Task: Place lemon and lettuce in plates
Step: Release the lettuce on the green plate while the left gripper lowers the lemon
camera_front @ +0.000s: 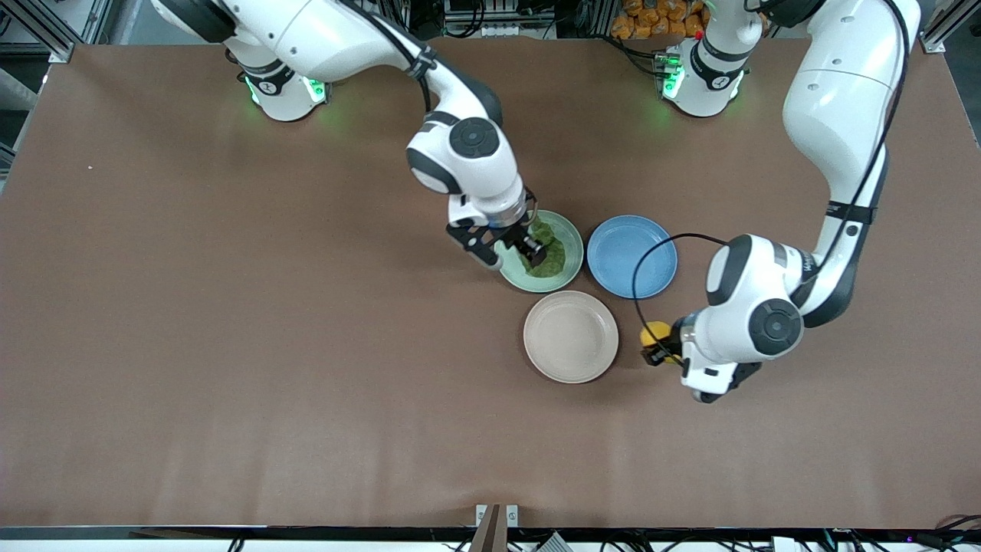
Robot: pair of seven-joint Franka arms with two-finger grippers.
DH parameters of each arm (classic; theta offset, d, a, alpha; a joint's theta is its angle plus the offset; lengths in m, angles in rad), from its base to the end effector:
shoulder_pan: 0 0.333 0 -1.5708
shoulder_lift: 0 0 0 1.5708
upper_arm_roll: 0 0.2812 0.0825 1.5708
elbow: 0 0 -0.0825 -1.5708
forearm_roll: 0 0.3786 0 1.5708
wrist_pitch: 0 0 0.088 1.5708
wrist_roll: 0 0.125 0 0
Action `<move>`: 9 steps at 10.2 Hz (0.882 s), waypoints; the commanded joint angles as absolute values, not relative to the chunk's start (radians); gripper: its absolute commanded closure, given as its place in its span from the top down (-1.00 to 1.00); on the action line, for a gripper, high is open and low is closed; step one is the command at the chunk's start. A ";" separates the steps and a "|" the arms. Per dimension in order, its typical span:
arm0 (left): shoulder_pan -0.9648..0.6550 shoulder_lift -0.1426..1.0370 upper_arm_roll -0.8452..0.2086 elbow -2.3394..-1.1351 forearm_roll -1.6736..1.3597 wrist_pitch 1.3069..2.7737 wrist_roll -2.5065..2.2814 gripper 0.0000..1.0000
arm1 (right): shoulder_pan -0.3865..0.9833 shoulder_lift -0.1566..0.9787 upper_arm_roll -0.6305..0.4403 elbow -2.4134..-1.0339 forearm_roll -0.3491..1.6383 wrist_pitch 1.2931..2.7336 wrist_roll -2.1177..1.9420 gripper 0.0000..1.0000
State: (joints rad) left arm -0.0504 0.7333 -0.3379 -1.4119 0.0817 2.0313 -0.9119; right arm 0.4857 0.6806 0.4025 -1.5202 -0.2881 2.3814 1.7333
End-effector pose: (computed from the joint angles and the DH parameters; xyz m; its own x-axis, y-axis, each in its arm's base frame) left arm 0.6519 -0.2223 0.2372 0.8382 0.5190 -0.1676 0.5310 -0.8467 0.0336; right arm 0.4833 0.5181 0.2659 0.7208 -0.6917 -0.0461 -0.6808 -0.6938 -0.2347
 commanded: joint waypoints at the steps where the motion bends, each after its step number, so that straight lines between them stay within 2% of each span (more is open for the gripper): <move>1: -0.092 0.732 -0.345 -1.407 0.058 2.068 -0.963 -1.00 | 0.399 0.582 0.417 -1.489 -0.299 2.213 1.567 1.00; 4: -0.176 0.761 -0.337 -1.413 0.037 2.115 -1.012 -1.00 | 0.226 0.389 0.417 -1.489 -0.212 1.995 1.227 1.00; 5: -0.205 0.764 -0.337 -1.414 0.038 2.115 -1.020 -0.12 | 0.166 0.320 0.413 -1.489 -0.169 1.949 1.106 1.00; 6: -0.251 0.765 -0.330 -1.417 0.061 2.117 -1.005 0.99 | 0.102 0.252 0.408 -1.491 -0.155 1.895 1.030 1.00; 7: -0.250 0.762 -0.324 -1.417 0.066 2.117 -1.008 1.00 | 0.048 0.191 0.405 -1.490 -0.140 1.832 0.920 1.00; 9: -0.227 0.750 -0.316 -1.417 0.066 2.115 -1.017 1.00 | 0.011 0.076 0.321 -1.496 -0.123 1.755 0.690 1.00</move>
